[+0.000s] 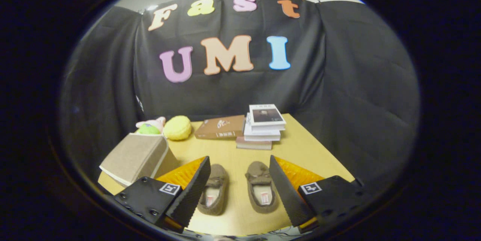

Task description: Open the storage box then place both shoes into the box .Put the left shoe in first, then the right shoe, with the right side of both shoes facing outward in a uniform manner.

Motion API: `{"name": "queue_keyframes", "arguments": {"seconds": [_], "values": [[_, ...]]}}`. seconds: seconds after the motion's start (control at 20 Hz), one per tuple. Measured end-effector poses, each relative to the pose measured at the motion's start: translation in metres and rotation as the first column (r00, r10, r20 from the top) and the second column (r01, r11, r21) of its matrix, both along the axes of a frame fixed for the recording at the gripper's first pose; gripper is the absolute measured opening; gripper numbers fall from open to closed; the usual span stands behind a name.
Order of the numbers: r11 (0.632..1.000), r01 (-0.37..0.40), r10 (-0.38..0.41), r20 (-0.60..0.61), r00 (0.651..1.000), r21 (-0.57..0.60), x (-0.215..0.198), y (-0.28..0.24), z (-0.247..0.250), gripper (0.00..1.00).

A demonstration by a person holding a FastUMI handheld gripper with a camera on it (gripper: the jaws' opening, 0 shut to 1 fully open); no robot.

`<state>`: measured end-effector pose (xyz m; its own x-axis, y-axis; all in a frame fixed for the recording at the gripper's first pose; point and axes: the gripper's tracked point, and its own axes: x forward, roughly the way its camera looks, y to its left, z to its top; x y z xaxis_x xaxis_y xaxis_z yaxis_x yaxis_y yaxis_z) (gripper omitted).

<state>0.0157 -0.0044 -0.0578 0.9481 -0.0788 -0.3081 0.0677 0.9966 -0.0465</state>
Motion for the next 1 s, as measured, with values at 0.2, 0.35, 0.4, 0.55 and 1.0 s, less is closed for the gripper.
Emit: {"name": "queue_keyframes", "arguments": {"seconds": [0.2, 0.35, 0.4, 0.55, 1.0], "values": [[1.0, 0.019, -0.016, -0.143, 0.99, 0.018, 0.007, 0.001, -0.027, 1.0], [0.999, 0.046, -0.04, -0.261, 0.965, 0.018, 0.012, -0.002, -0.054, 1.0], [0.999, 0.047, -0.04, -0.287, 0.957, 0.02, 0.013, -0.001, -0.06, 1.0], [0.999, 0.05, -0.042, -0.373, 0.927, 0.013, 0.014, -0.002, -0.084, 1.0], [0.937, -0.018, 0.129, -0.299, 0.946, 0.349, 0.036, 0.051, -0.085, 0.99]]}}
